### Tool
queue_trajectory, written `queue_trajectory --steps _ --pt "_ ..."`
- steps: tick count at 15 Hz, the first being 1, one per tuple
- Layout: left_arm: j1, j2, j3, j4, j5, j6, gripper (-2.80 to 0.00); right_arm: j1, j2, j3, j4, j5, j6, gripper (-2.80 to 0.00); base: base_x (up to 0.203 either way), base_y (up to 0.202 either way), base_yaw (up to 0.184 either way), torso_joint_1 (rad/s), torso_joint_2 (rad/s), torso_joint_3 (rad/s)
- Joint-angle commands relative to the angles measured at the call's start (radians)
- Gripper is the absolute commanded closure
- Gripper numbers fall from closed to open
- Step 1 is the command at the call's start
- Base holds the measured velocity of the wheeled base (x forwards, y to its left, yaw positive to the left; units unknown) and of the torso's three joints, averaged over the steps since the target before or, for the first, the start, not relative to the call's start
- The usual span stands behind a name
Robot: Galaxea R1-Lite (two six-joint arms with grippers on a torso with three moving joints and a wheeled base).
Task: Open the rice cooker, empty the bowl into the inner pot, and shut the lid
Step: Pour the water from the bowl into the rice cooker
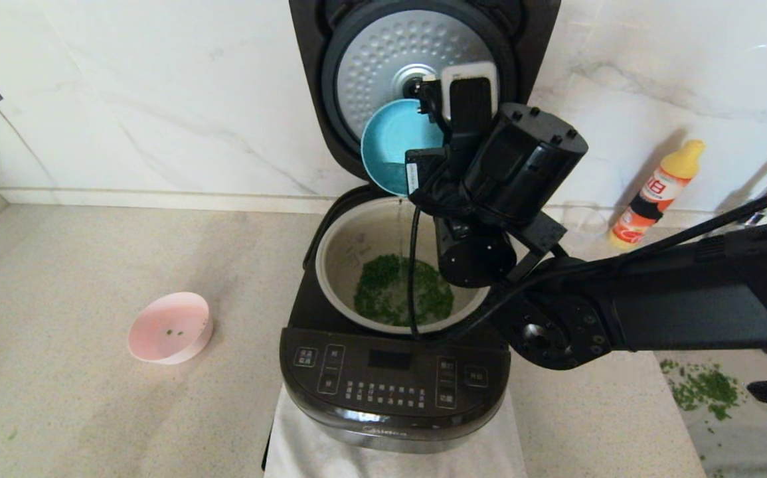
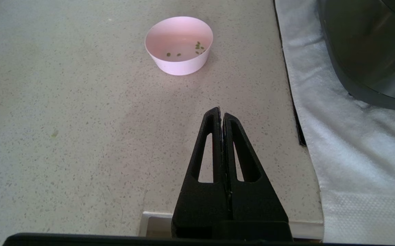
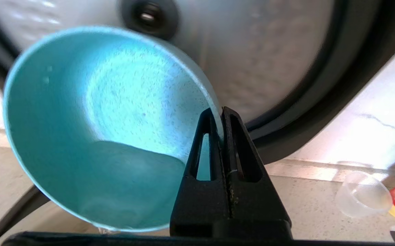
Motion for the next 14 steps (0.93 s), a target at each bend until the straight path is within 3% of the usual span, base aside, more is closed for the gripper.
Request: queue_trajectory --steps 1,5,10,14 --pt "0.000 0.001 0.008 0.000 0.000 0.000 0.00 0.016 -0.011 0.020 -0.004 -0.004 -0.004 0.00 0.000 0.000 0.000 0.000 0.00 0.000" --pt "0.000 0.001 0.009 0.000 0.000 0.000 0.00 0.024 -0.002 0.022 -0.051 -0.002 -0.028 0.00 0.000 0.000 0.000 0.000 0.00 0.000" --pt "0.000 0.001 0.008 0.000 0.000 0.000 0.00 0.020 0.033 0.096 -0.261 0.005 -0.146 0.00 0.000 0.000 0.000 0.000 0.00 0.000" --pt "0.000 0.001 0.008 0.000 0.000 0.000 0.00 0.023 0.015 0.099 -0.262 0.007 -0.148 0.00 0.000 0.000 0.000 0.000 0.00 0.000"
